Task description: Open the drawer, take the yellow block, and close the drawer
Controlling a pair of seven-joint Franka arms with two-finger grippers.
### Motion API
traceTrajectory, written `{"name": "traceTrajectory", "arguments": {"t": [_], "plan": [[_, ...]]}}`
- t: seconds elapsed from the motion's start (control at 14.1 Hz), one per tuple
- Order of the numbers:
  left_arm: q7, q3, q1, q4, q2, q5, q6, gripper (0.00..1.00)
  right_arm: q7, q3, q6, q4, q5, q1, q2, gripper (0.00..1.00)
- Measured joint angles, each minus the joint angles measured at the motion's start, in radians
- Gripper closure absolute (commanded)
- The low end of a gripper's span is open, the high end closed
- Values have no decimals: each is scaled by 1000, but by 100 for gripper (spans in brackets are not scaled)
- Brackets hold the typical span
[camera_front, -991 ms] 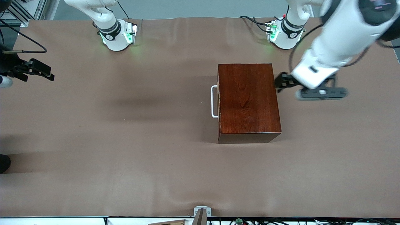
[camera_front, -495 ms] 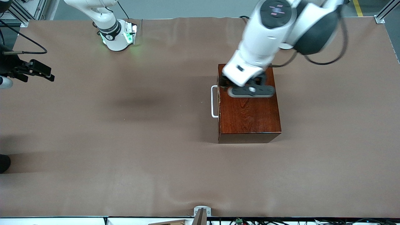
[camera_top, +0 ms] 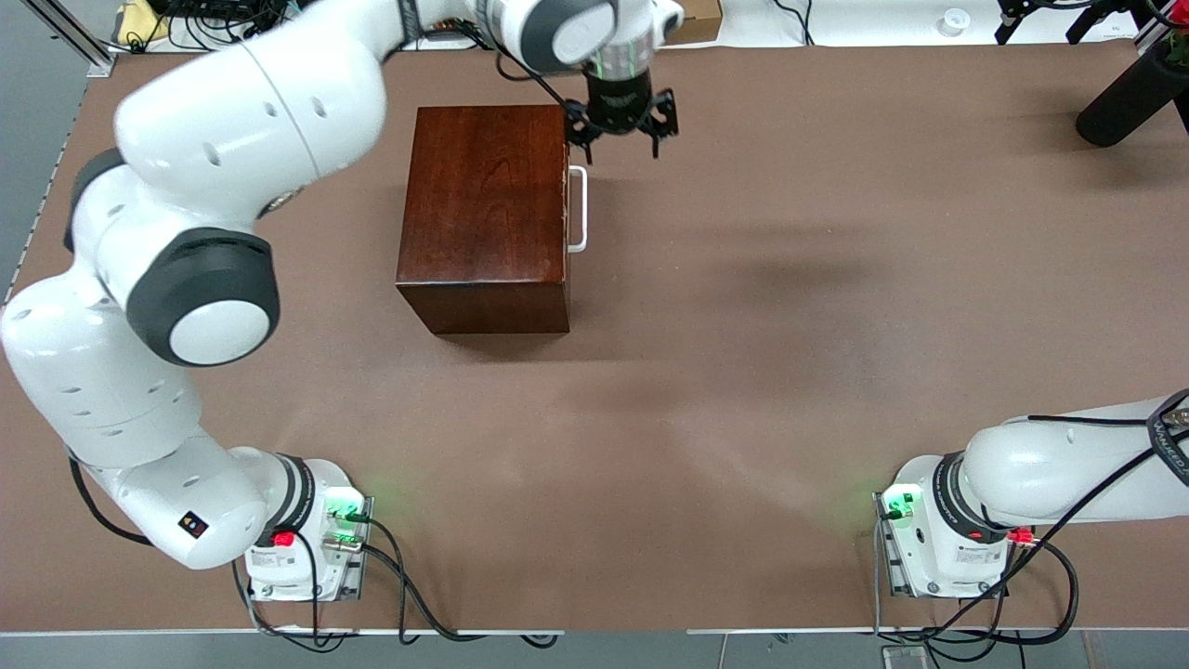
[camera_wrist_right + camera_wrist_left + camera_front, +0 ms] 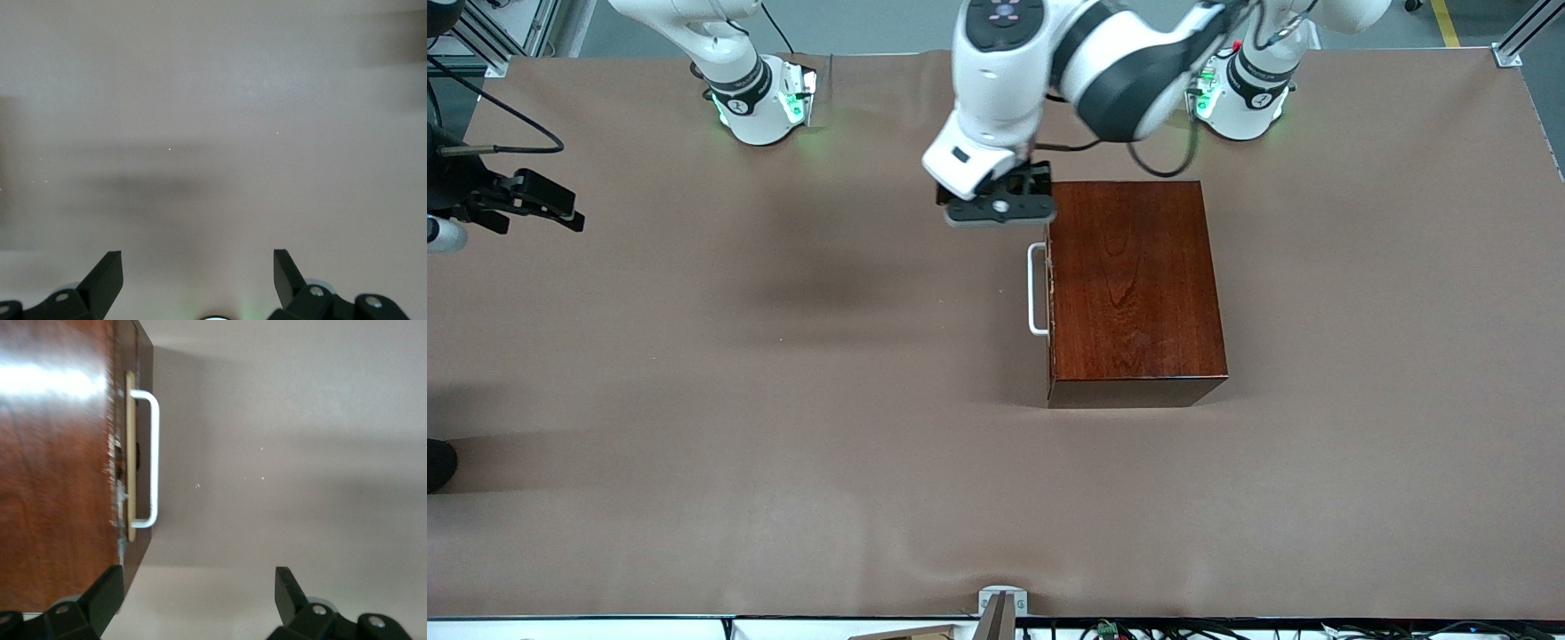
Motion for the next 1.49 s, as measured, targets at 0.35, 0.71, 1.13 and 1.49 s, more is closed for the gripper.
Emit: {"name": "traceTrajectory", "arguments": {"t": [0.35, 0.71, 1.13, 1.49], "plan": [[-39, 6, -54, 3, 82, 107, 2, 0, 0, 3, 2, 0, 0, 1, 0, 0], [-35, 51, -72, 5, 146, 188, 3, 0, 1, 3, 8, 0, 1, 2, 0, 0], [44, 60, -80, 10, 189, 200, 16, 0, 1, 3, 12, 0, 1, 2, 4, 0], [79, 94, -80, 11, 221, 200, 49, 0, 1, 4, 13, 0, 1, 2, 5, 0]]}}
